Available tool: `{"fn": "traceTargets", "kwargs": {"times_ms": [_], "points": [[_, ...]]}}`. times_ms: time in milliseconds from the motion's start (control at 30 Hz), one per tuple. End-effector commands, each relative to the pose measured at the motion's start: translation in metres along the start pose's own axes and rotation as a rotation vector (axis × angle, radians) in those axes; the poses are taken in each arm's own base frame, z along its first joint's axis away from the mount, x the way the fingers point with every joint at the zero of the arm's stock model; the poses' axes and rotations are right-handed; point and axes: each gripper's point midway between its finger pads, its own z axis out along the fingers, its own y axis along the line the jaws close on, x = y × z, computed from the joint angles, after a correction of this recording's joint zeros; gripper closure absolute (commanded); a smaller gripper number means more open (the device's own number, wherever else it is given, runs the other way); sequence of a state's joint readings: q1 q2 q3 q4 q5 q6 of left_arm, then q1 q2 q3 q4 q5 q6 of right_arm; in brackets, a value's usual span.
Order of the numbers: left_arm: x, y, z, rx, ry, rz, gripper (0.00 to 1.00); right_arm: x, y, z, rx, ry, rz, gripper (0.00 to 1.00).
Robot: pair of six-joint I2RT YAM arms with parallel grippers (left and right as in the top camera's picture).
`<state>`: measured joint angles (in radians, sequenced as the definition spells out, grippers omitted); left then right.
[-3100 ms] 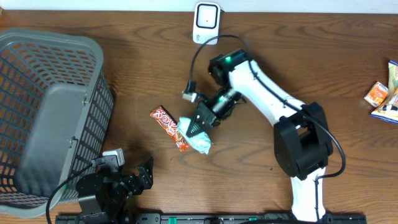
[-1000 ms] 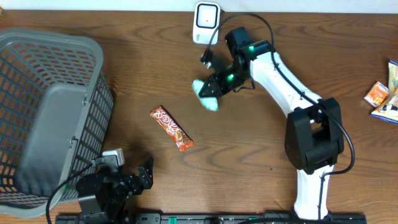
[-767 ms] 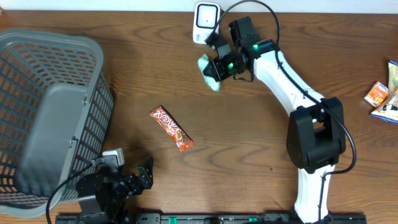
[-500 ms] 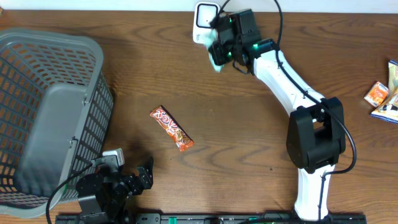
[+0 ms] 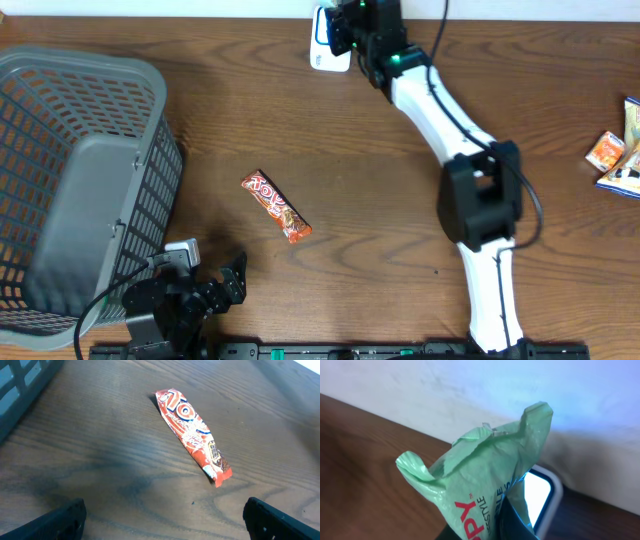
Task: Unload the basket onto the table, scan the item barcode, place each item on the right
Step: 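Carry the mint-green wipes pack up to the white scanner, then move the wipes pack right and release it at the right edge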
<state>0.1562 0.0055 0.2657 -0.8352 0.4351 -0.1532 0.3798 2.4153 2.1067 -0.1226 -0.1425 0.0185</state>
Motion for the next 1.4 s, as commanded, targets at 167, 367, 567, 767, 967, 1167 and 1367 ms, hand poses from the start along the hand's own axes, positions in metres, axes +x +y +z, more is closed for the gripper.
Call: {"fn": "traceTargets", "kwargs": {"times_ms": [167, 367, 567, 767, 967, 1167, 1367], "points": [[0.001, 0.002, 0.000, -0.008, 0.000, -0.004, 0.02, 0.013, 0.004, 0.029, 0.128, 0.023, -0.132, 0.99], [0.001, 0.002, 0.000, -0.008, 0.000, -0.004, 0.02, 0.010, 0.000, 0.027, 0.228, 0.022, -0.161, 0.99], [0.001, 0.002, 0.000, -0.008, 0.000, -0.004, 0.02, 0.011, -0.012, 0.026, 0.254, 0.028, -0.156, 0.99], [0.001, 0.002, 0.000, -0.008, 0.000, -0.004, 0.02, -0.004, -0.034, -0.006, 0.395, 0.069, -0.114, 0.99], [0.001, 0.002, 0.000, -0.008, 0.000, -0.004, 0.02, -0.043, -0.064, -0.087, 0.469, 0.153, -0.073, 0.99], [0.001, 0.002, 0.000, -0.008, 0.000, -0.004, 0.02, -0.057, -0.126, -0.197, 0.587, 0.275, -0.003, 0.99], [0.001, 0.002, 0.000, -0.008, 0.000, -0.004, 0.02, -0.007, -0.215, -0.268, 0.794, 0.423, 0.242, 0.99]]}}
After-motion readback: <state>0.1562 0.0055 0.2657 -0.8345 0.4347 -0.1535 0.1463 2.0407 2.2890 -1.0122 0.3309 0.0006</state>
